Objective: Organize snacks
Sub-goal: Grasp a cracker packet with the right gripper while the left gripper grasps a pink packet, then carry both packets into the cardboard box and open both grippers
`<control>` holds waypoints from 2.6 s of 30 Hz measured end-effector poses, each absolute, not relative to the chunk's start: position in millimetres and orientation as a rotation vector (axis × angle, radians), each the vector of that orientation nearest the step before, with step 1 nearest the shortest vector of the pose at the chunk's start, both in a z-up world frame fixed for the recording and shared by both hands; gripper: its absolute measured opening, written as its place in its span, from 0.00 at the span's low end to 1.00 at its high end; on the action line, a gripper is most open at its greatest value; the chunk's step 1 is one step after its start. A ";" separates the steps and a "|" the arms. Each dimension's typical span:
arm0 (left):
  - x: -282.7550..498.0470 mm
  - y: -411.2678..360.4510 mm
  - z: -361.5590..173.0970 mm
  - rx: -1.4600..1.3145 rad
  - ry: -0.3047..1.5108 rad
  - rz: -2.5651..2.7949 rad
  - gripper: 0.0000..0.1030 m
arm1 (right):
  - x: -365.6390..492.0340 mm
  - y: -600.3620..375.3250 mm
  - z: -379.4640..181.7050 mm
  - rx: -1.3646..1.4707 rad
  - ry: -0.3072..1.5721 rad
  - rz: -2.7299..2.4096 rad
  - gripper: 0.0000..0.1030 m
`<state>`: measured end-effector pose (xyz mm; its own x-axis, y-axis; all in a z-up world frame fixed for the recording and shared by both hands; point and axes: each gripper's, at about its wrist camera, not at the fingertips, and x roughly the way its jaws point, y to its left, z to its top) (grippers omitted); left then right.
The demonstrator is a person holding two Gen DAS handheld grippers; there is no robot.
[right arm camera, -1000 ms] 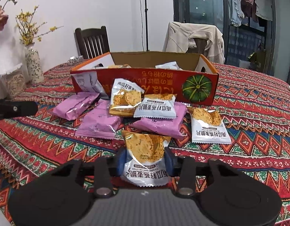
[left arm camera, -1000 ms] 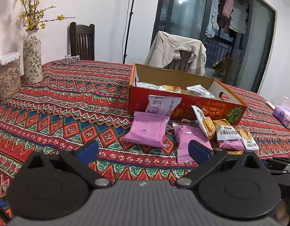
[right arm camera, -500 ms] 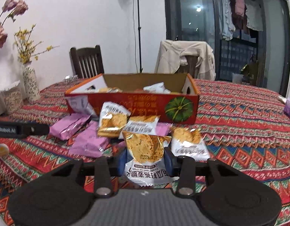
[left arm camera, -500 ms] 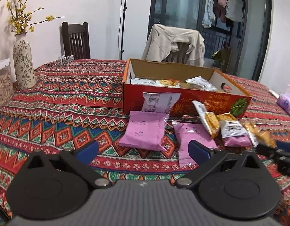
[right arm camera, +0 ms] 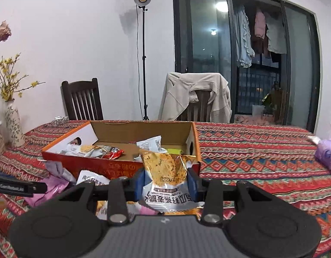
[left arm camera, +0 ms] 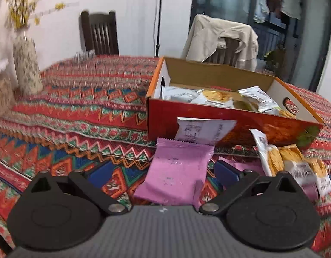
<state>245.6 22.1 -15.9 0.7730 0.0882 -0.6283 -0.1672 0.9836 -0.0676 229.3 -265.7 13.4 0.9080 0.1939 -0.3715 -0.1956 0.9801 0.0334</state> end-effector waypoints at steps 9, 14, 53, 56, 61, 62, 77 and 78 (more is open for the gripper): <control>262.2 11.6 -42.4 -0.057 0.712 0.147 0.91 | 252.8 -262.4 -21.5 0.020 0.455 0.224 0.39; 255.5 8.4 -40.7 -0.040 0.678 0.126 0.68 | 250.2 -257.1 -25.2 0.004 0.456 0.232 0.39; 201.8 -9.5 61.6 -0.050 0.282 0.064 0.59 | 225.9 -250.2 30.8 -0.016 0.264 0.212 0.39; 214.8 -9.7 67.0 -0.059 0.284 0.069 0.59 | 232.6 -247.4 40.5 -0.023 0.246 0.210 0.39; 239.2 -10.6 75.3 -0.079 0.291 0.069 0.59 | 249.3 -241.0 59.9 -0.029 0.208 0.210 0.39; 244.2 -11.3 76.3 -0.079 0.292 0.075 0.59 | 252.8 -240.3 63.4 -0.027 0.202 0.212 0.39; 328.1 -12.0 73.9 -0.162 0.273 0.139 0.59 | 326.7 -229.9 55.6 -0.007 0.135 0.143 0.39; 331.0 -12.8 68.2 -0.148 0.272 0.157 0.59 | 329.1 -228.3 49.1 -0.027 0.145 0.136 0.39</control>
